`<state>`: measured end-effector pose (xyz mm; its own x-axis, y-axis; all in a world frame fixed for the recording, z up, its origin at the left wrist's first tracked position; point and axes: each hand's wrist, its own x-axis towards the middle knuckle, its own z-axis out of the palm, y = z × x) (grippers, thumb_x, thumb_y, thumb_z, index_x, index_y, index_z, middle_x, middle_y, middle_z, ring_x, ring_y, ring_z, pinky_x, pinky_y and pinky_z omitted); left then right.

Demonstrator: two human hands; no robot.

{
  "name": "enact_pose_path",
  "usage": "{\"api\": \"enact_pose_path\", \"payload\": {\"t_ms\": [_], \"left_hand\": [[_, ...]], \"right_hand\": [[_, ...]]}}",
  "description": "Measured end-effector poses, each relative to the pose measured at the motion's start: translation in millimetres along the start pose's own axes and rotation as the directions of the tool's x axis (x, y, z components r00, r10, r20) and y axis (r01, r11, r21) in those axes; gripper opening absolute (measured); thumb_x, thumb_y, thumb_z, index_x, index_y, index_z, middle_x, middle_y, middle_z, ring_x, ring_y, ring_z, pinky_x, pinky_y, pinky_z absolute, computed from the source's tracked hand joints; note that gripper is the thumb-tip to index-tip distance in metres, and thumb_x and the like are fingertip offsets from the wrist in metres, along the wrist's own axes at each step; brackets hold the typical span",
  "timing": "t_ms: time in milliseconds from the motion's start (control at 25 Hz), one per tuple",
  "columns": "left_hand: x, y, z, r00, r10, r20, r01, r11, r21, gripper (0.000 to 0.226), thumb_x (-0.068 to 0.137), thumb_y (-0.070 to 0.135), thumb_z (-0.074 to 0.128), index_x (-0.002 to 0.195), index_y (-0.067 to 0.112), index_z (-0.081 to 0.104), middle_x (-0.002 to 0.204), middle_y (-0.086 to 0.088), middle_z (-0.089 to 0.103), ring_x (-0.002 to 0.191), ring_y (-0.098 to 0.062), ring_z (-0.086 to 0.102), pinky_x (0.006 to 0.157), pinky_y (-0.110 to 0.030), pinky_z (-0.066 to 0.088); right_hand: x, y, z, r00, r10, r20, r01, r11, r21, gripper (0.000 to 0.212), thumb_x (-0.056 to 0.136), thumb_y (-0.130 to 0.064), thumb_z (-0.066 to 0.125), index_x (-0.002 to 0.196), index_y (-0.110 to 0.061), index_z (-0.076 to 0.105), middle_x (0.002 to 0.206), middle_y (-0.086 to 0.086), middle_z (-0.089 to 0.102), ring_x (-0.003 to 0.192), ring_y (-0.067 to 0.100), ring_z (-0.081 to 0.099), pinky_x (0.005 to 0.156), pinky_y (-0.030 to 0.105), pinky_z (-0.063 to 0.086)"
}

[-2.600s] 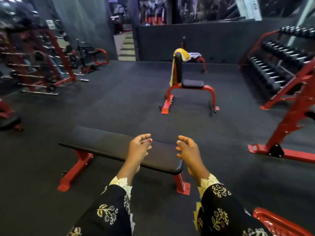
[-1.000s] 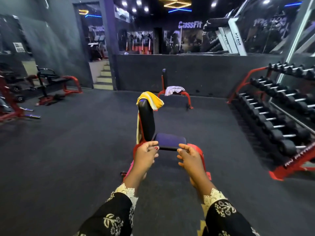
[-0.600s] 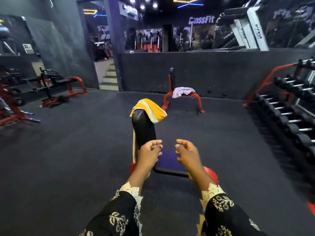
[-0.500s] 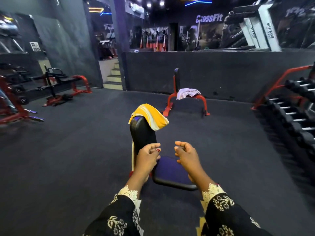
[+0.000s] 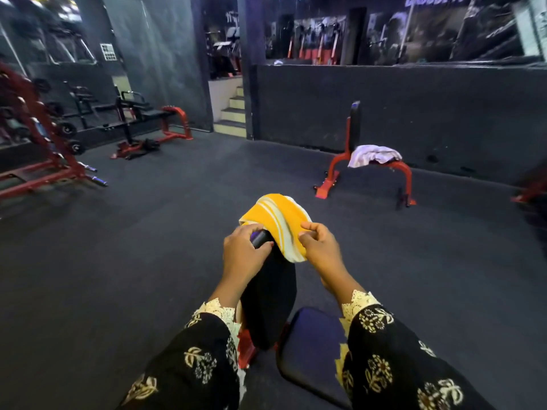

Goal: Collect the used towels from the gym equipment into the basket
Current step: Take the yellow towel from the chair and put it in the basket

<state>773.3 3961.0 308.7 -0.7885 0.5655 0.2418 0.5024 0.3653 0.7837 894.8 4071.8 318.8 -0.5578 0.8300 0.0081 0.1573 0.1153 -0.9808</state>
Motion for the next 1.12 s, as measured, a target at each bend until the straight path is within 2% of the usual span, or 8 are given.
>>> {"api": "enact_pose_path", "payload": {"t_ms": [160,320,400,480,640,800,960,1120], "left_hand": [[103.7,-18.5,21.3,0.981,-0.06,0.183,0.022,0.979,0.203,0.093,0.065,0.044,0.081,0.145,0.025,0.036,0.155,0.0,0.033,0.141,-0.025,0.033,0.112,-0.044,0.033],[184.0,-45.6,42.8,0.885,-0.206,0.419,0.098,0.96,0.264,0.131,0.053,0.051,0.086,0.153,0.031,0.004,0.163,-0.004,0.004,0.15,-0.025,0.01,0.118,-0.046,0.023],[201.4,-59.2,56.1,0.804,-0.259,0.535,0.213,0.966,0.148,0.138,0.049,0.049,0.089,0.153,0.034,0.0,0.161,-0.005,0.012,0.147,-0.025,0.018,0.117,-0.043,0.026],[206.5,-66.6,65.0,0.767,-0.251,0.59,0.321,0.947,-0.014,0.135,0.042,0.05,0.091,0.151,0.037,0.012,0.152,-0.001,0.035,0.135,-0.023,0.041,0.11,-0.044,0.039],[210.4,-64.7,72.0,0.861,-0.3,0.41,0.394,0.904,-0.167,0.113,0.035,0.053,0.091,0.137,0.033,0.047,0.128,0.006,0.061,0.113,-0.014,0.06,0.096,-0.041,0.053],[196.0,-56.7,59.4,0.922,-0.375,0.1,0.378,0.811,-0.446,0.078,0.047,0.029,0.092,0.12,0.028,0.065,0.104,0.004,0.074,0.097,-0.016,0.071,0.082,-0.04,0.059],[159.9,-57.3,0.4,0.872,-0.415,-0.259,0.263,0.844,-0.466,0.055,0.055,0.021,0.09,0.101,0.044,0.07,0.094,0.018,0.075,0.089,0.002,0.07,0.068,-0.015,0.055],[77.8,-64.3,-69.7,0.734,-0.459,-0.5,0.208,0.853,-0.478,0.049,0.065,0.011,0.085,0.104,0.037,0.072,0.093,0.012,0.077,0.088,-0.004,0.072,0.068,-0.016,0.055]], "right_hand": [[101.2,-2.5,29.0,0.997,-0.032,0.064,0.049,0.958,-0.284,0.055,0.082,-0.031,0.07,0.133,-0.025,0.05,0.133,0.001,0.054,0.122,0.021,0.052,0.1,0.034,0.042],[186.7,1.5,50.2,0.973,0.133,0.187,-0.001,0.82,-0.573,0.108,0.063,-0.052,0.081,0.149,-0.042,0.016,0.161,0.005,0.013,0.145,0.036,0.021,0.115,0.054,0.025],[213.8,12.2,57.9,0.946,0.213,0.245,-0.022,0.794,-0.608,0.113,0.061,-0.056,0.081,0.15,-0.044,0.012,0.161,0.006,0.014,0.144,0.037,0.024,0.115,0.053,0.026],[232.7,17.3,59.3,0.939,0.197,0.284,0.026,0.78,-0.626,0.1,0.064,-0.058,0.079,0.147,-0.037,0.029,0.15,0.007,0.039,0.135,0.031,0.041,0.112,0.048,0.034],[261.6,3.2,61.4,0.935,0.062,0.348,0.211,0.694,-0.689,0.063,0.068,-0.053,0.078,0.121,-0.022,0.062,0.117,0.005,0.068,0.111,0.028,0.062,0.088,0.034,0.049],[261.1,-21.0,87.3,0.904,-0.137,0.404,0.38,0.689,-0.617,0.043,0.072,-0.048,0.074,0.107,-0.024,0.067,0.107,0.005,0.072,0.103,0.032,0.064,0.078,0.034,0.046],[232.2,-47.5,138.1,0.787,-0.294,0.542,0.534,0.764,-0.362,0.042,0.069,-0.048,0.078,0.103,-0.026,0.067,0.103,0.001,0.073,0.098,0.03,0.065,0.07,0.03,0.038],[153.0,-72.3,195.9,0.574,-0.371,0.73,0.605,0.793,-0.073,0.037,0.071,-0.048,0.077,0.103,-0.03,0.068,0.097,-0.005,0.072,0.092,0.021,0.066,0.071,0.027,0.04]]}}
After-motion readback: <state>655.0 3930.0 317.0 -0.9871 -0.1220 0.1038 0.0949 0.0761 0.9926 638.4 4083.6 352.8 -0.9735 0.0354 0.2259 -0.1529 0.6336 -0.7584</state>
